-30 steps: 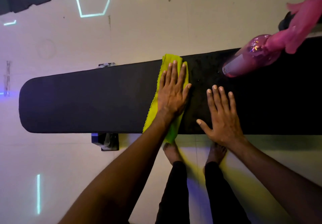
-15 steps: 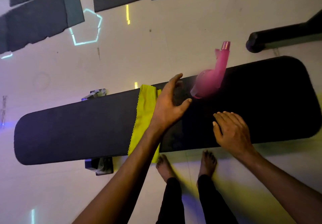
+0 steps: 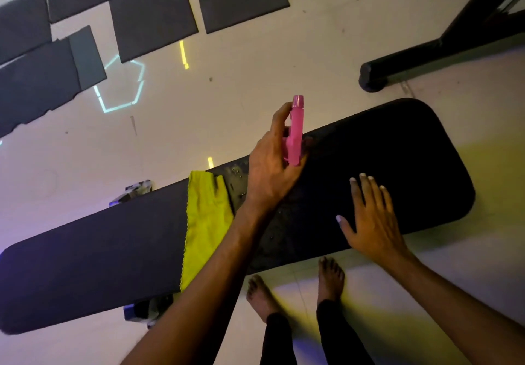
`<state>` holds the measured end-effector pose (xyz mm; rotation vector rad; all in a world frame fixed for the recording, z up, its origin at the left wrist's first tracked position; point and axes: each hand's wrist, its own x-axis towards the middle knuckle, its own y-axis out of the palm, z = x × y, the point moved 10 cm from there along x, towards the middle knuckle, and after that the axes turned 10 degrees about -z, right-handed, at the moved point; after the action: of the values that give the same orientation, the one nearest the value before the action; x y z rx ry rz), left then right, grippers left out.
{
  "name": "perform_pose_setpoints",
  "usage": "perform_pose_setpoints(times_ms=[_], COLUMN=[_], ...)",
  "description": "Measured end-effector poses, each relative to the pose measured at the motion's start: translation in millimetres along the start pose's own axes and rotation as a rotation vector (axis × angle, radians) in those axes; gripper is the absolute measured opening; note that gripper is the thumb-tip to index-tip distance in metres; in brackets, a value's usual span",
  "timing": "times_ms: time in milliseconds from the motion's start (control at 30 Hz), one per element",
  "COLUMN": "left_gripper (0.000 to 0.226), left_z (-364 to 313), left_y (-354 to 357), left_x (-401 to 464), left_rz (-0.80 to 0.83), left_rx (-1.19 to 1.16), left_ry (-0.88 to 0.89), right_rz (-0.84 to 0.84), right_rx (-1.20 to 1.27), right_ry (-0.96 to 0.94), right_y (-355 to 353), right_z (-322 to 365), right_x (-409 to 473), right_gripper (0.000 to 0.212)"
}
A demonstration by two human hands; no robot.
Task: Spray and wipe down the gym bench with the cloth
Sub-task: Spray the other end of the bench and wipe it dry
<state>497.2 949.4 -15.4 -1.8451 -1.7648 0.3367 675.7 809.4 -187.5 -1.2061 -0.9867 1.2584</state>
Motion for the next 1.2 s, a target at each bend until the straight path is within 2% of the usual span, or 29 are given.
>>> perform_pose_setpoints(times_ms=[167,300,500,767,933,1000,1133,1200], left_gripper=[0.064,0.045,0.019,0.037,0.033,0.040,0.051,0.046], left_z=[-15,-16,-2,22,26,26,50,63], left_y=[24,51,127,170,183,180,160,141], left_x=[16,20,-18,-52,-90,-104,-117,-118], left_rz=[0.031,0.119,0.453,0.616,0.836,0.891,0.894,0.844], left_rx=[0.055,0.068,0.120,0.165,0.214,0.252,0.305,0.313], left_ry=[0.049,0.040,-0.072,-0.153,-0.100,-0.055,-0.122,-0.171], right_rz=[-0.014,0.007,0.005,-0.052,-0.076,-0.082,-0.066,-0.064], right_rx=[0.031,0.020,0.042,0.035,0.052,0.056,0.052,0.053], right_ry=[0.126,0.193,0.257,0.305,0.340,0.353,0.357,0.349], right_y=[-7,-12,-10,2,4,4,7,8], right_z=[-42,-82,-118,-140,-139,-136,-125,-115], right_x=[8,14,11,-12,-21,-27,-40,-44], right_gripper=[0.094,0.093,0.095,0.099,0.099,0.099,0.101,0.101])
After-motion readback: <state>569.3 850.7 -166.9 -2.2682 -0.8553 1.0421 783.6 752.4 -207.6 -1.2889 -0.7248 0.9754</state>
